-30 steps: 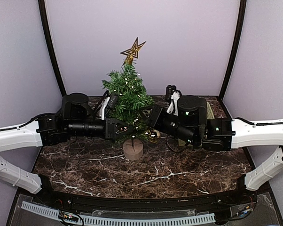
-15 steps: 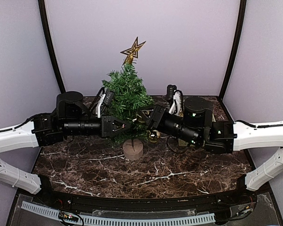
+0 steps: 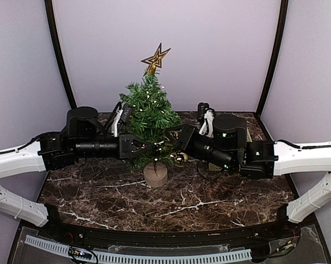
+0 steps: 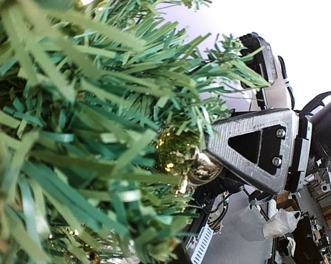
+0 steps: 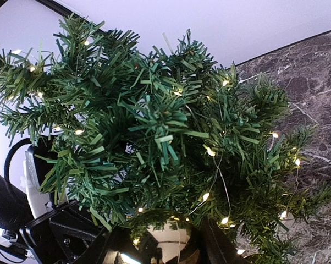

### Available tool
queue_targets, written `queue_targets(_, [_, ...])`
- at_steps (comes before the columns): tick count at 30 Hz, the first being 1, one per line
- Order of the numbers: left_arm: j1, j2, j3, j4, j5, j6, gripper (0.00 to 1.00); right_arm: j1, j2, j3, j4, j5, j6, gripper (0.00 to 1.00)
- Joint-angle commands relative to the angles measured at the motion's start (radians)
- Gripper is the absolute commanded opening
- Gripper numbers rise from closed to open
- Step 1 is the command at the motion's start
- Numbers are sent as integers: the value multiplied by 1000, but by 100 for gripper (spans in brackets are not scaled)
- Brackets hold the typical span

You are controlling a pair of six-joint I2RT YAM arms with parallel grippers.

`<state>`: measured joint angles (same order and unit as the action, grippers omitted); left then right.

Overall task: Decorate the small christmas tree
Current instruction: Place the ornament bell in the gap of branches.

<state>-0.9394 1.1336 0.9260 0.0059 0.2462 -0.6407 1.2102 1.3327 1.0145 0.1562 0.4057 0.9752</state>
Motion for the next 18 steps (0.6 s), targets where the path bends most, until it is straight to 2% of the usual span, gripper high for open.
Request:
queue_targets(1, [11,8,-11,0,1,-23,1,-9,2,34,-22,22,16,31])
queue_targets(18, [30,38,-27,9,11,-49,2,-21,46,47,-23,8,26,31])
